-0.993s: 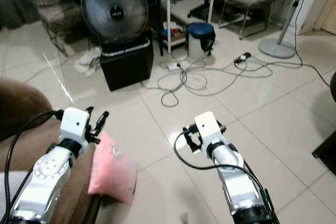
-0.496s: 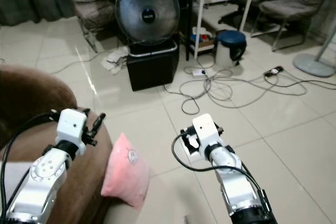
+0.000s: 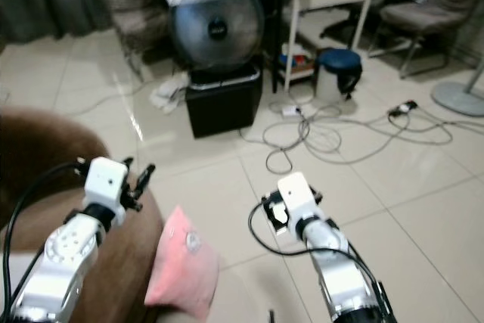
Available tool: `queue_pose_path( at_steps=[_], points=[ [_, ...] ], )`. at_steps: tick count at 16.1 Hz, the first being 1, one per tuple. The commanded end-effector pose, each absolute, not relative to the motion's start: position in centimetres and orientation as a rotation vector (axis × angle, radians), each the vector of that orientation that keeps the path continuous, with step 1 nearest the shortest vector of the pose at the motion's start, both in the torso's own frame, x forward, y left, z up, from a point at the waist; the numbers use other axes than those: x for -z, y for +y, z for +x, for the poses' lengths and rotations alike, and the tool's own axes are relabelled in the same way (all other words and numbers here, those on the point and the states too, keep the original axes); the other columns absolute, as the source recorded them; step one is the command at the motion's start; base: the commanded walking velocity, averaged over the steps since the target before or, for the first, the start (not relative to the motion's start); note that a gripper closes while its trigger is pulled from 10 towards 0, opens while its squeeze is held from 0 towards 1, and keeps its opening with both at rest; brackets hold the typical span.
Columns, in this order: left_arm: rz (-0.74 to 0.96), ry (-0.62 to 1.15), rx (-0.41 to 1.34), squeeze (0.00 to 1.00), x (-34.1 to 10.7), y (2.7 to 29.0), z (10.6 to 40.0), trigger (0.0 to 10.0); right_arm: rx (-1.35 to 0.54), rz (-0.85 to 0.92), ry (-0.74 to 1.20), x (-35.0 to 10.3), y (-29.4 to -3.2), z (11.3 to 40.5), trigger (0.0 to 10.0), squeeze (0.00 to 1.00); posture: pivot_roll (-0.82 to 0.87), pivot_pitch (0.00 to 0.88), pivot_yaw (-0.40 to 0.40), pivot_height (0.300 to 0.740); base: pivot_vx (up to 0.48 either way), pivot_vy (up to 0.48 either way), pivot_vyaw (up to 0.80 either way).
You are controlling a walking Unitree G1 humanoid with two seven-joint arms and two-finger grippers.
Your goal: Move the pillow to the sofa from floor
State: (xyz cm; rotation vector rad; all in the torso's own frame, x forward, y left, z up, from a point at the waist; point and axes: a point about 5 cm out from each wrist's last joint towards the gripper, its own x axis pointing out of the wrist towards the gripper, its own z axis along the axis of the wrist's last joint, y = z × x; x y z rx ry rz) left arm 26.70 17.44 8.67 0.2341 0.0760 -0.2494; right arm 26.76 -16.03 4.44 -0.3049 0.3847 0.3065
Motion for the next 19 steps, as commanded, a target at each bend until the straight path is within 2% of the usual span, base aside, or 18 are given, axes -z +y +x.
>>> queue_pose_path(
  at_steps=[1,5,12,19],
  points=[
    [0.238,0.066,0.279,0.00,-8.88,16.78,26.80,10.0,-0.263,-0.307,0.355,-5.13,-16.83,27.02,10.0,0.00,0.05,0.000,0.084,0.740,0.345,0.000,0.00],
    [0.238,0.068,0.293,0.00,-8.88,16.75,26.84,10.0,-0.210,-0.295,0.338,-5.23,-17.20,27.09,10.0,0.00,0.04,0.000,0.094,0.740,0.349,0.000,0.00],
    [0.228,0.092,0.282,0.00,-8.55,16.86,26.94,10.0,-0.199,-0.274,0.338,-5.26,-17.13,27.09,10.0,0.00,0.04,0.000,0.090,0.740,0.000,0.000,0.00],
    [0.229,0.098,0.293,0.00,-8.50,16.69,27.03,10.0,-0.201,-0.273,0.347,-5.17,-17.14,27.12,10.0,0.00,0.04,0.000,0.090,0.695,0.000,0.000,0.00]
  ],
)
